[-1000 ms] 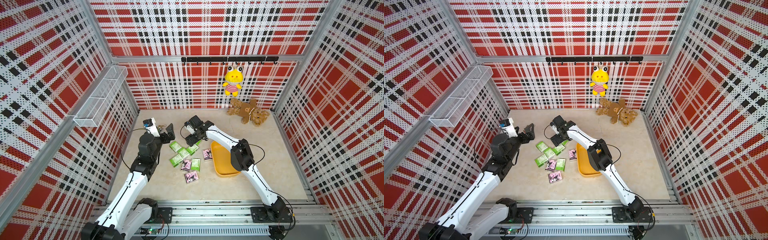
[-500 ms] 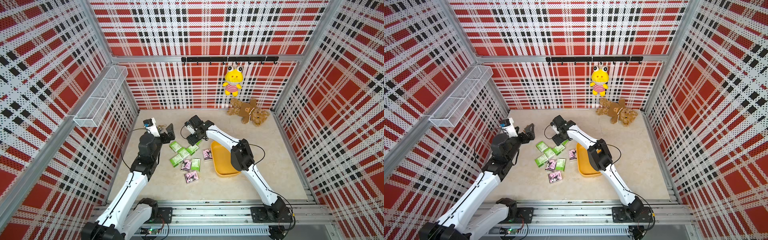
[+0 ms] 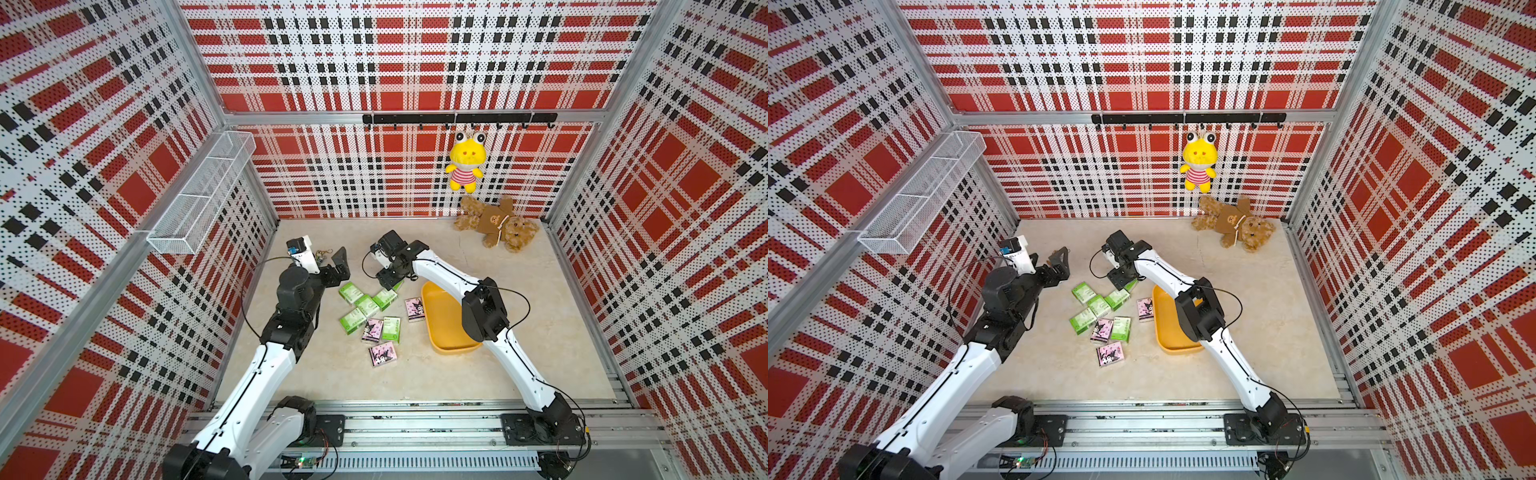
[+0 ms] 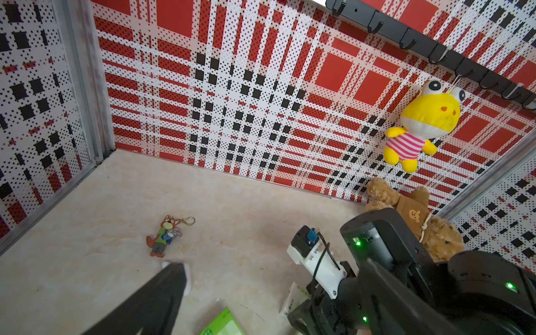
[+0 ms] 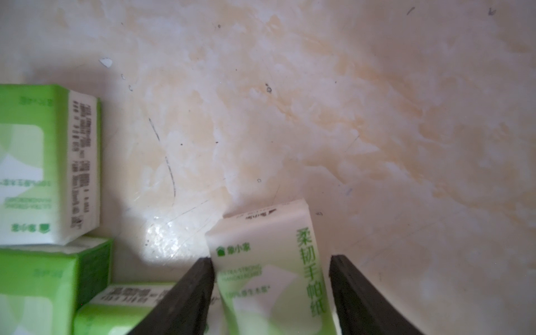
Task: Put the pocket tissues into the storage box
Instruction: Pick up the pocket tissues from the center of the board, then place the pocket tissues in the storage box.
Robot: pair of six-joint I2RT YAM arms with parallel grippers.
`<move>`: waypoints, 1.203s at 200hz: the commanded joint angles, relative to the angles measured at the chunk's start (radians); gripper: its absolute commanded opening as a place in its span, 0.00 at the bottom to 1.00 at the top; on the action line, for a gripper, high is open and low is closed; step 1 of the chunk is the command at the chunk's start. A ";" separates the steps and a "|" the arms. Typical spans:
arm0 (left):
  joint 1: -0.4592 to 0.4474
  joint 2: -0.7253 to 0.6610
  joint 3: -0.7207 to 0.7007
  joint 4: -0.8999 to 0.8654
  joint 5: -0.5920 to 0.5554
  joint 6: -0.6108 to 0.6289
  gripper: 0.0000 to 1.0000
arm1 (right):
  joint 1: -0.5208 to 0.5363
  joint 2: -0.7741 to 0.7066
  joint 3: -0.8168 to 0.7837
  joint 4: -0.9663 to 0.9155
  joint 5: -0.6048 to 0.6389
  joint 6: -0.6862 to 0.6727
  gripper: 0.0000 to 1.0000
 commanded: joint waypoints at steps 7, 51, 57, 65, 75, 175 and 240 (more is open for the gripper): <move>0.006 -0.009 -0.004 -0.004 0.004 0.014 1.00 | -0.005 0.038 0.008 -0.024 0.022 -0.009 0.71; 0.007 -0.004 -0.005 -0.003 0.015 0.010 1.00 | -0.005 0.037 0.011 -0.016 0.030 -0.003 0.57; 0.008 -0.004 -0.006 -0.003 0.017 0.008 1.00 | -0.005 0.035 0.013 -0.015 0.031 -0.001 0.57; 0.007 -0.004 -0.008 -0.004 0.018 0.008 1.00 | -0.007 0.035 0.015 -0.013 0.031 0.001 0.57; 0.007 -0.004 -0.009 -0.003 0.018 0.008 1.00 | -0.007 0.029 0.018 -0.011 0.029 0.006 0.56; 0.006 -0.001 0.015 -0.006 0.021 0.002 1.00 | -0.130 -0.260 -0.065 0.086 -0.104 0.303 0.49; 0.004 -0.009 0.013 -0.007 0.026 -0.013 1.00 | -0.148 -0.586 -0.400 0.051 0.008 0.485 0.49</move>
